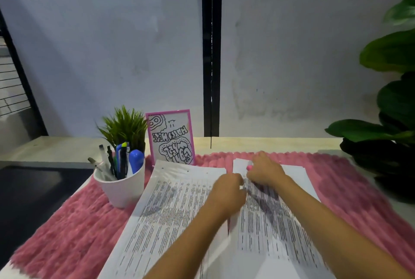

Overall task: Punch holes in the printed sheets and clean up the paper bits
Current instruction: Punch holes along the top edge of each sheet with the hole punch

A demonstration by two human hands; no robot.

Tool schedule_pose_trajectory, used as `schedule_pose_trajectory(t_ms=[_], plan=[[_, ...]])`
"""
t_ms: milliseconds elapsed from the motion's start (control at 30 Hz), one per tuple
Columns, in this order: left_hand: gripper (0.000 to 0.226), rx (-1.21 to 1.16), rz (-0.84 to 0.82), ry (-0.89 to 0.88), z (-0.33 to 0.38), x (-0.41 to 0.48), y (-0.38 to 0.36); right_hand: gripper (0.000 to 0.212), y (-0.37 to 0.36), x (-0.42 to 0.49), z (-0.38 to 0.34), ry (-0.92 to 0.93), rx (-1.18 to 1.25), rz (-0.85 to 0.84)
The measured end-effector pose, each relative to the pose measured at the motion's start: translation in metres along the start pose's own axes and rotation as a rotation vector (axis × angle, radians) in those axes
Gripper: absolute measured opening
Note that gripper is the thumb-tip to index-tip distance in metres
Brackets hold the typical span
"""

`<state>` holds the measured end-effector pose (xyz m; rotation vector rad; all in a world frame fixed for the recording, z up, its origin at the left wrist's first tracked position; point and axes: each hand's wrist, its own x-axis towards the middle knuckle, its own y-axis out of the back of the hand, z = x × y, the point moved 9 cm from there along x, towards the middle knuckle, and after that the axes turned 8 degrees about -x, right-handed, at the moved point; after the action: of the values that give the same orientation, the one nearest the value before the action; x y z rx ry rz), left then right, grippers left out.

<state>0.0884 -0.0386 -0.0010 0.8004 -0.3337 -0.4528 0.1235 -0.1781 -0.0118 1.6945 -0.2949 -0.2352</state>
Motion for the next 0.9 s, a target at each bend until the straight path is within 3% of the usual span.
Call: schedule_pose_trajectory(t_ms=[233, 367, 467, 767, 900], plan=[[0.029, -0.036, 0.148, 0.124, -0.005, 0.045, -0.035, 0.051, -0.018, 0.016, 0.011, 0.045, 0.034, -0.003], [0.02, -0.113, 0.233, 0.064, -0.02, 0.046, -0.04, 0.055, -0.024, 0.024, 0.014, 0.002, 0.051, -0.016], [0.028, -0.226, 0.263, 0.064, -0.029, 0.047, -0.04, 0.049, -0.025, 0.026, 0.015, -0.023, 0.053, -0.009], [0.043, -0.364, 0.294, 0.092, -0.036, 0.051, -0.039, 0.045, -0.014, 0.021, 0.014, 0.013, 0.071, 0.165], [0.039, -0.351, 0.32, 0.082, -0.037, 0.054, -0.036, 0.038, -0.011, 0.02, 0.018, 0.023, 0.128, 0.21]])
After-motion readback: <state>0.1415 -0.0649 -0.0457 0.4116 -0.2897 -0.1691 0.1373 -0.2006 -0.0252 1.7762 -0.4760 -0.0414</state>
